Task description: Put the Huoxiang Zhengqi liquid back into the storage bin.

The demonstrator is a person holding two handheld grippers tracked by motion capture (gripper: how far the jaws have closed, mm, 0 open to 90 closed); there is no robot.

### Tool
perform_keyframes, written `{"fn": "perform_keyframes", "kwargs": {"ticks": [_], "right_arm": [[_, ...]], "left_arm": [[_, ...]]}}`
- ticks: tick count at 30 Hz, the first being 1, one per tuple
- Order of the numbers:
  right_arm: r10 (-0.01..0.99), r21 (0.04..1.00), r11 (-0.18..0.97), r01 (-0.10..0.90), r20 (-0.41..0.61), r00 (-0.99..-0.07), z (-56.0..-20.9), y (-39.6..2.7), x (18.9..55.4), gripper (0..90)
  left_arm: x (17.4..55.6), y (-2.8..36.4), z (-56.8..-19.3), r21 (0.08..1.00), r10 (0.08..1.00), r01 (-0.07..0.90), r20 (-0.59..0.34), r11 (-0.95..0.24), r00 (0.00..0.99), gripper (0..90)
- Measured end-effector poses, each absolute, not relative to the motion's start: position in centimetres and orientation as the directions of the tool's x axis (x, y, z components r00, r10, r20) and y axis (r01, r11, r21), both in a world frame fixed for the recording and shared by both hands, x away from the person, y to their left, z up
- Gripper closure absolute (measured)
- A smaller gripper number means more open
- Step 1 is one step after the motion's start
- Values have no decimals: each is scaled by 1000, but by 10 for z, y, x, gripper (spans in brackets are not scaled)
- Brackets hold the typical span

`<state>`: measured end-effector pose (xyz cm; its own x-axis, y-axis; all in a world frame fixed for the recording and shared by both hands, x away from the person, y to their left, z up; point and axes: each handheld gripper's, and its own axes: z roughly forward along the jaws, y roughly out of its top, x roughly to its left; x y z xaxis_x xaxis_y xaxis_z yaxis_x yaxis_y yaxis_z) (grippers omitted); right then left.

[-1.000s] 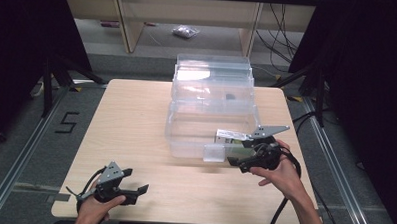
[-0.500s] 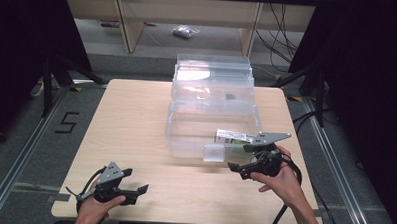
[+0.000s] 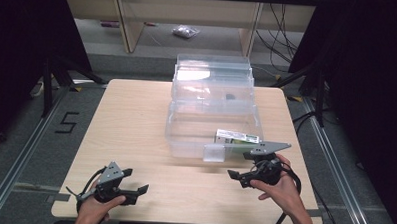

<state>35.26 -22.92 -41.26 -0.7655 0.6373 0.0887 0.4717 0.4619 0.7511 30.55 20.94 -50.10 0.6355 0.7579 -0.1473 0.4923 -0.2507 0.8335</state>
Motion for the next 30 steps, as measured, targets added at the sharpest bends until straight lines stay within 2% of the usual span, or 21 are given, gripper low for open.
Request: {"fn": "perform_keyframes", "kwargs": {"ticks": [3, 8, 13, 15, 18, 28, 30], "right_arm": [[639, 745, 451, 492, 115, -760, -415, -228, 349, 162], [628, 762, 458, 457, 86, -774, -422, -231, 347, 163], [645, 750, 429, 503, 134, -752, -428, -232, 341, 161], [638, 761, 442, 474, 105, -763, -432, -234, 341, 161], [644, 752, 428, 501, 135, -753, -434, -234, 338, 161], [647, 766, 418, 488, 126, -752, -440, -238, 332, 161], [665, 753, 403, 520, 149, -732, -442, -237, 328, 161]], "left_arm": [[305, 209, -501, 835, 757, 491, -147, -250, 636, 148], [305, 210, -501, 833, 754, 490, -144, -258, 640, 148], [305, 210, -500, 832, 754, 491, -144, -259, 641, 148], [305, 209, -500, 832, 754, 491, -143, -259, 641, 148], [306, 210, -500, 836, 750, 486, -146, -255, 645, 148], [305, 210, -500, 835, 752, 486, -143, -258, 644, 148], [305, 210, -500, 836, 751, 486, -144, -256, 645, 148]]}}
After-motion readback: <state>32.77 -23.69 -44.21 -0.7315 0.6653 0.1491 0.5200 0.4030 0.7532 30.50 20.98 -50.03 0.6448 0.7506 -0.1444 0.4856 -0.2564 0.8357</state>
